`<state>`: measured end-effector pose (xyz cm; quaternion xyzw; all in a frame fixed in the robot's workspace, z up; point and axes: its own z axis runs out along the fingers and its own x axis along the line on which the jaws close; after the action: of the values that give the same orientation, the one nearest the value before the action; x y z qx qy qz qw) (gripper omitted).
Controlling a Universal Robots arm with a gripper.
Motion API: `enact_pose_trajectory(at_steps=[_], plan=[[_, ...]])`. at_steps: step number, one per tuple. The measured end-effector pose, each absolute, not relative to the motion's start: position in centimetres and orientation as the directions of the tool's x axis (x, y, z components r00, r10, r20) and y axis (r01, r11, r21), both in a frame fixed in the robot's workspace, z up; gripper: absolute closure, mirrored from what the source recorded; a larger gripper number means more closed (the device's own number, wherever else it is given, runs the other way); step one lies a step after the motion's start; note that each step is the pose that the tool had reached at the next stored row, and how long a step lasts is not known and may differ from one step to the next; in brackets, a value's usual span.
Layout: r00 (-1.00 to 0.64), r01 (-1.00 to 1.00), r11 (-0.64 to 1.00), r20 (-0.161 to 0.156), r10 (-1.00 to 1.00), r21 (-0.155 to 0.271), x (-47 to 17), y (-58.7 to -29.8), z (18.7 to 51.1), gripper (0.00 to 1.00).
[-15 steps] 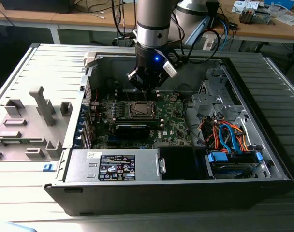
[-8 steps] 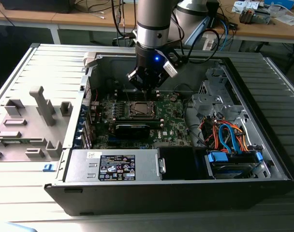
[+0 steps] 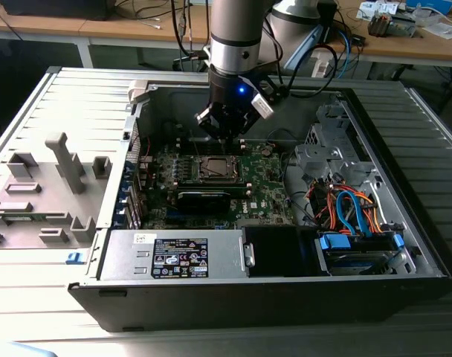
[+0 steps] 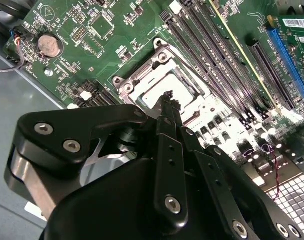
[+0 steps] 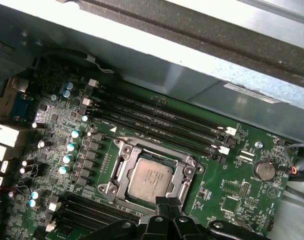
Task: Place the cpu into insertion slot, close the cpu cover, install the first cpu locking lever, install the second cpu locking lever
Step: 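Install the first cpu locking lever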
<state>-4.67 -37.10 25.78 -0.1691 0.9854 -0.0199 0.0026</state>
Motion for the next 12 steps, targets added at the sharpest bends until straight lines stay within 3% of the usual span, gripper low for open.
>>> enact_pose_trajectory(at_steps=[12], plan=[[-0.992,-0.126,0.991,0.002,-0.126,-0.040,-4.68,-37.10,25.62,0.89]])
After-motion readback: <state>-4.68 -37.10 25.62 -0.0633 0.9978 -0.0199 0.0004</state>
